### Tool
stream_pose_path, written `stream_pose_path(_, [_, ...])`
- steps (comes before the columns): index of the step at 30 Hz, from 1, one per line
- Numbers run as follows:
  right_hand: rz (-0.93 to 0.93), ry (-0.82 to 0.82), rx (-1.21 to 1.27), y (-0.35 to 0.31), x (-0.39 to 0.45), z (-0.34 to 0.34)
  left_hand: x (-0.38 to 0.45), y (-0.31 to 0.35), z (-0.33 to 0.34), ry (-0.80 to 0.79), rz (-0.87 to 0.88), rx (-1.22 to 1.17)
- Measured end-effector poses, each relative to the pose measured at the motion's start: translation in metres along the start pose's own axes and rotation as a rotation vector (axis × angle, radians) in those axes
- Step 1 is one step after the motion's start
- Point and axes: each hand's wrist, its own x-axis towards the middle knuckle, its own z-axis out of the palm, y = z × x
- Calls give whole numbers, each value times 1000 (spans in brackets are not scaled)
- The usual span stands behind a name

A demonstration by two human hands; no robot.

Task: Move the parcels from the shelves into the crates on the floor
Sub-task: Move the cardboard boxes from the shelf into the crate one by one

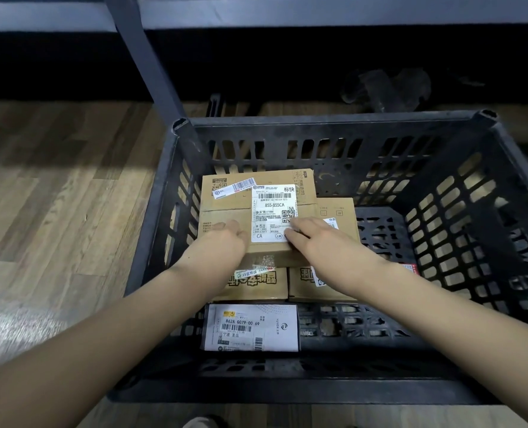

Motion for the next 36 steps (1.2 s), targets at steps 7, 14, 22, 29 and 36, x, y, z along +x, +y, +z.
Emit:
stream_pose_path(7, [-7, 4, 20, 7, 7, 5, 4, -3, -10, -7, 9, -21])
stream_pose_path(14, [24, 57, 1, 17, 21, -1, 18, -13, -28, -76, -69, -16])
stream_pose_path(22, [84, 2, 0, 19, 39, 0, 34, -15, -23, -192, -123, -48])
stream_pose_path(29, [61, -18, -14, 24, 42, -1, 37, -15, -20, -203, -133, -86])
stream_pose_path(36, [90, -79, 74, 18, 35, -32, 10, -18, -33, -170, -119, -82])
